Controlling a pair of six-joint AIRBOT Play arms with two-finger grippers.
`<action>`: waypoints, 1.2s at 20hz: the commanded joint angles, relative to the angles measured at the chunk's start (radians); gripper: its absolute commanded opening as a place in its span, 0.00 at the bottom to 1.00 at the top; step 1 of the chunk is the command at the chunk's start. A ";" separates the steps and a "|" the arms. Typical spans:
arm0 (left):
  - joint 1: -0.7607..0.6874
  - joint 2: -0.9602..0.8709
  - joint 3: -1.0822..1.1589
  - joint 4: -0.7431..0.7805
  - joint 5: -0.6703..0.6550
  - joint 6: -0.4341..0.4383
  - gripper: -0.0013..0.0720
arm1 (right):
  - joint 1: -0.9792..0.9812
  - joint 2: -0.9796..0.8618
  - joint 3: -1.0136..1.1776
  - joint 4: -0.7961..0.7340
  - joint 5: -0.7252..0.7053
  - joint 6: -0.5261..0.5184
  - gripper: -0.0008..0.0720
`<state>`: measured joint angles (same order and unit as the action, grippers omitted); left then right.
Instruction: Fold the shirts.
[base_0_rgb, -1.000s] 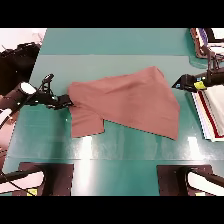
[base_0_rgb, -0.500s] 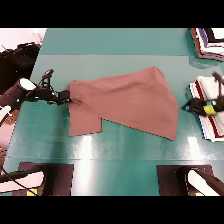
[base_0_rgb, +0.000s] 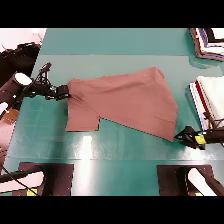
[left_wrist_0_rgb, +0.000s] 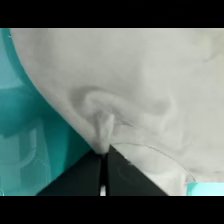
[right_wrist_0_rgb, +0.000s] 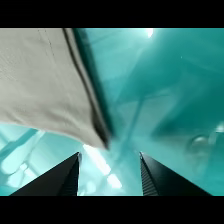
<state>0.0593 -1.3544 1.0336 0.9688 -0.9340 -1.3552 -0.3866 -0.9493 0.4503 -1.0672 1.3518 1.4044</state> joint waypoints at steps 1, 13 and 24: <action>0.001 0.001 0.002 0.000 -0.008 0.002 0.05 | 0.110 -0.076 -0.014 0.055 -0.107 0.003 0.60; 0.001 0.290 0.099 0.089 -0.037 0.001 0.05 | 0.313 0.017 0.391 0.045 -0.168 0.027 0.03; 0.001 0.643 0.912 0.097 -0.046 -0.038 0.05 | 0.090 0.203 1.304 0.044 -0.226 -0.011 0.03</action>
<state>0.0589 -0.7570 1.7512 1.0561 -0.9867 -1.3659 -0.2291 -0.7799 1.5738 -1.0153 1.1191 1.4033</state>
